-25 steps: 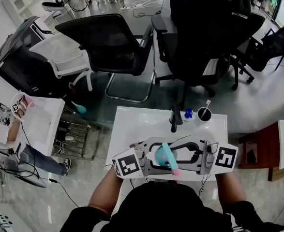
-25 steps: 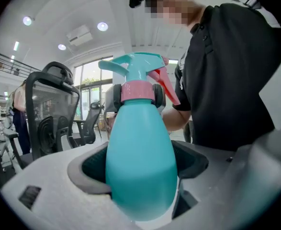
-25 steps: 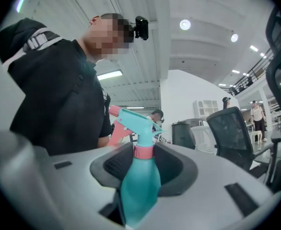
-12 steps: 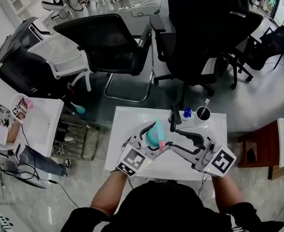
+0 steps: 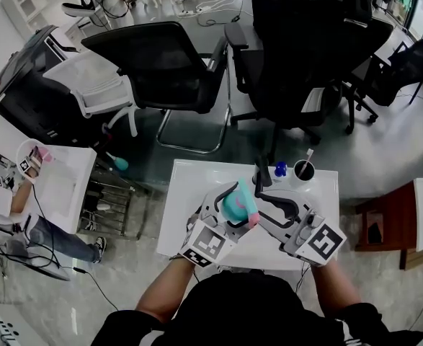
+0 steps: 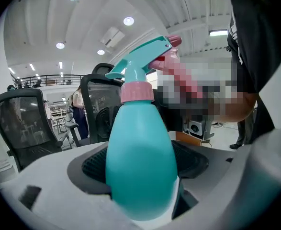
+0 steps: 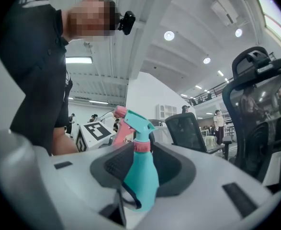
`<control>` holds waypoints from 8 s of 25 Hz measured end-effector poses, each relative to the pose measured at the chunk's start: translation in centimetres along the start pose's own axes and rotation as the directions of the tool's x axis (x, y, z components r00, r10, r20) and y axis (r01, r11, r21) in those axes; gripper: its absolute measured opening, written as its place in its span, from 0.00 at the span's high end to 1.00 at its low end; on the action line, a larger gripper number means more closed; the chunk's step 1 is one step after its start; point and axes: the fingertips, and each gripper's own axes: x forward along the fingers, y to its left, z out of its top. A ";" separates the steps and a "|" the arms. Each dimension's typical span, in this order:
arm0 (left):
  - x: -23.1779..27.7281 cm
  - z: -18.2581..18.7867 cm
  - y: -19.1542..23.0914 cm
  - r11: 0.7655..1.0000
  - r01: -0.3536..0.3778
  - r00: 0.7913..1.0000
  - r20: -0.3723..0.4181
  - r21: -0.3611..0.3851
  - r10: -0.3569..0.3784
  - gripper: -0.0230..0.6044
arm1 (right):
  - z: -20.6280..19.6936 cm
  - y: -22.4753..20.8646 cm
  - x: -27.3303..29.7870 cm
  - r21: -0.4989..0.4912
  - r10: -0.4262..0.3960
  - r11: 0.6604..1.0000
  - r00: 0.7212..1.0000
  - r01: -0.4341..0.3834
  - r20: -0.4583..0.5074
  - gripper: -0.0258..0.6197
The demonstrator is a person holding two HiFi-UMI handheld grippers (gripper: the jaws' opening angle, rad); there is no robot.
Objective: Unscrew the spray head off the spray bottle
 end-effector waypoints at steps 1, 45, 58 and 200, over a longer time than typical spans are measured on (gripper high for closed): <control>0.1 0.0 -0.3 1.000 0.011 1.000 0.001 0.007 -0.011 0.33 | 0.1 0.1 0.0 0.003 0.008 1.000 1.000 -0.008 0.005 0.76; -5.9 1.1 -15.3 0.597 0.782 0.609 -0.011 0.178 -0.793 0.33 | 1.0 10.5 -3.9 0.142 0.690 0.722 0.719 -0.677 -0.081 0.75; -3.2 0.3 -10.6 0.790 0.602 0.794 0.014 0.117 -0.607 0.33 | 1.0 6.4 -1.8 0.104 0.497 0.864 0.868 -0.493 -0.013 0.66; -1.8 -2.8 7.8 0.954 -0.276 0.961 -0.003 -0.115 0.277 0.33 | -5.4 -8.4 -9.9 0.089 -0.534 0.834 0.837 0.544 -0.115 0.76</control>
